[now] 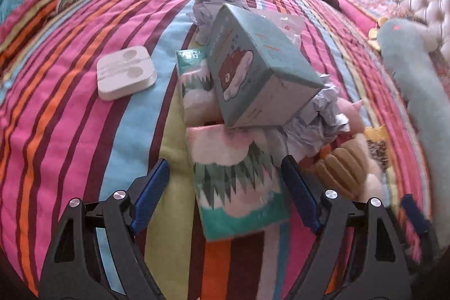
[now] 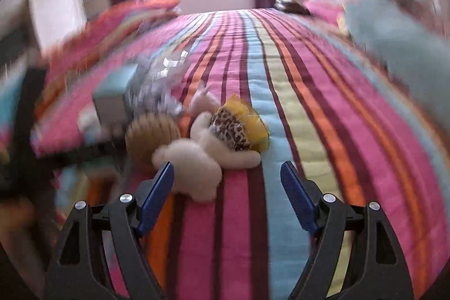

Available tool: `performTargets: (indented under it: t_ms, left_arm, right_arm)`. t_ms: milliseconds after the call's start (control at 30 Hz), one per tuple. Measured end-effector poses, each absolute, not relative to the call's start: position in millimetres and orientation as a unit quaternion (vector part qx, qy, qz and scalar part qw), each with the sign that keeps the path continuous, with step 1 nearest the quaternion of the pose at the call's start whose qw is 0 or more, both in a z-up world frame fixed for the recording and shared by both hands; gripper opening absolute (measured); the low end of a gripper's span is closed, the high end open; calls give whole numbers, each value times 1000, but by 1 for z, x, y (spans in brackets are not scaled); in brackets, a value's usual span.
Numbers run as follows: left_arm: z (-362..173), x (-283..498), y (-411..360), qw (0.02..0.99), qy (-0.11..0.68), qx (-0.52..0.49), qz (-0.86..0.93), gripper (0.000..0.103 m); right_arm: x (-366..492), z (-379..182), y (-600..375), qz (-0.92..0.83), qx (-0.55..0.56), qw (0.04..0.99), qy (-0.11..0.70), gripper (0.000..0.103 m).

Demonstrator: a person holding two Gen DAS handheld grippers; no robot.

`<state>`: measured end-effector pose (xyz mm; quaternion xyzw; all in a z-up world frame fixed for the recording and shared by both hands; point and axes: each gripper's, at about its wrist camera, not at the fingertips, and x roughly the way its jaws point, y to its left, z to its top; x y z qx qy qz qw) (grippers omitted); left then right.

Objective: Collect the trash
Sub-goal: 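Grasp the green-white tissue packet with left gripper while right grasps the bunny plush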

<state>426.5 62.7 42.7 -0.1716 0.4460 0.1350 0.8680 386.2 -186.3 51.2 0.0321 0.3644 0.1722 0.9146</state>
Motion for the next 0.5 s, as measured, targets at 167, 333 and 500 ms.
performTargets:
  t_ms: [167,333,500]
  left_arm:
    - [35,431,48,880,441,-83,152,80]
    - [36,424,56,887,441,-74,116,80]
    - [35,422,65,888,447,-66,89,80]
  right_arm:
    - [417,45,-187,128,120,897,407,75]
    - [434,30,-167,112,151,875,446,75]
    - [451,26,-155,90,106,869,474,76]
